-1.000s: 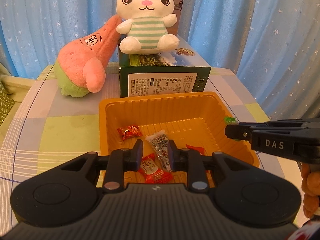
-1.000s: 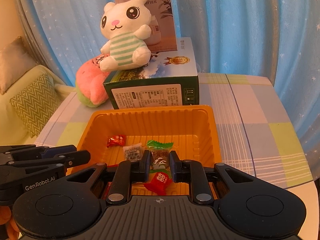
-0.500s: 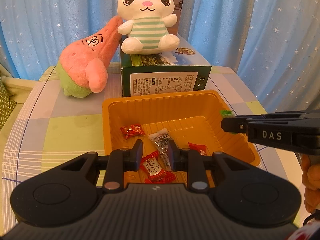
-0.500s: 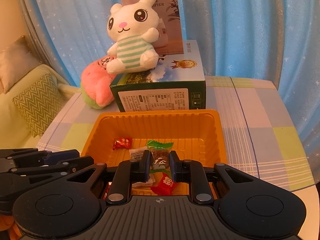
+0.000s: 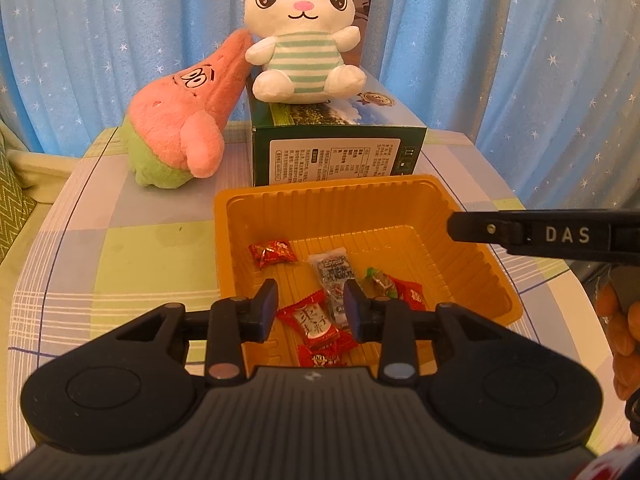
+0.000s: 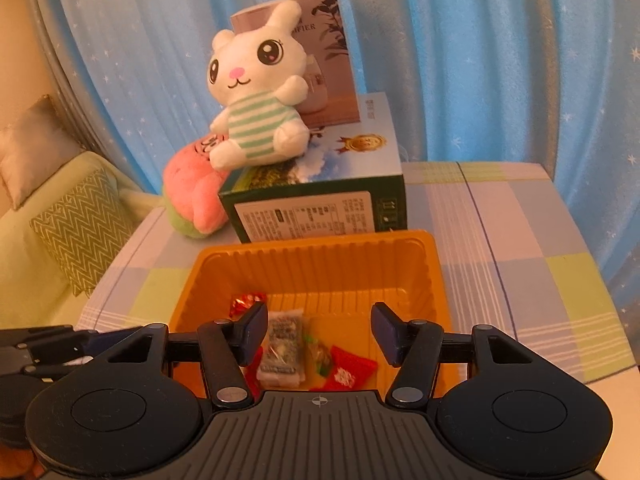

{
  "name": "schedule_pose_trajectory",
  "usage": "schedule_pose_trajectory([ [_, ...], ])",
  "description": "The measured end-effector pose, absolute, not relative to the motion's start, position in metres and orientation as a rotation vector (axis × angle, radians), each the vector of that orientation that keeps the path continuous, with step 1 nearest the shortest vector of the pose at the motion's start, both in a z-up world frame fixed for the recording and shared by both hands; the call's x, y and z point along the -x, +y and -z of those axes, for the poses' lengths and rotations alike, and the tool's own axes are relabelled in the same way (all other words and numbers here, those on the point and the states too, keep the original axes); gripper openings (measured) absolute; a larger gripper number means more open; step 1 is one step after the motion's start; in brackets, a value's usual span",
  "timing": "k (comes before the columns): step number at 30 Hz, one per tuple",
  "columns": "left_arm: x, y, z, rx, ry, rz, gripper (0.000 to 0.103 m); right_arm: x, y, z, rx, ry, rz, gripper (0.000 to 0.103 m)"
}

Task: Organize snacks
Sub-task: 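Move both open tools back over the remaining snacks on the table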

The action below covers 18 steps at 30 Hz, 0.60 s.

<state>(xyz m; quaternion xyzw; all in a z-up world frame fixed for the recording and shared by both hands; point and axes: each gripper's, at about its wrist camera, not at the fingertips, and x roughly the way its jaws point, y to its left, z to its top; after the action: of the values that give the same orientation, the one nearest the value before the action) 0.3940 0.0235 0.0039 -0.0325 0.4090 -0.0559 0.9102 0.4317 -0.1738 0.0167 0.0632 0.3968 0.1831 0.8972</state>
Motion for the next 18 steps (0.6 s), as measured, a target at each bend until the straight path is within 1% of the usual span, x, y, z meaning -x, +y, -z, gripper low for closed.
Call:
schedule_pose_trajectory([
  [2,-0.388,0.023,-0.005,0.068,0.842,0.117,0.036,-0.426,-0.177,-0.017,-0.131,0.825,-0.381,0.057],
  [4,-0.38,0.023,-0.007,0.071,0.842,0.115,0.043,-0.418,-0.179,-0.019,-0.124,0.825,-0.379,0.057],
  [7,-0.365,0.023,-0.011,0.065,0.836,0.112,0.05,-0.403,-0.18,-0.024,-0.1,0.827,-0.376,0.058],
  [11,-0.341,0.025,-0.021,0.073,0.821,0.097,0.056,-0.378,-0.185,-0.036,-0.091,0.817,-0.374,0.058],
  [13,-0.327,0.025,-0.027,0.074,0.814,0.09,0.061,-0.364,-0.187,-0.042,-0.093,0.812,-0.378,0.058],
  [18,-0.284,0.026,-0.039,0.084,0.788,0.082,0.07,-0.323,-0.194,-0.057,-0.093,0.791,-0.378,0.058],
])
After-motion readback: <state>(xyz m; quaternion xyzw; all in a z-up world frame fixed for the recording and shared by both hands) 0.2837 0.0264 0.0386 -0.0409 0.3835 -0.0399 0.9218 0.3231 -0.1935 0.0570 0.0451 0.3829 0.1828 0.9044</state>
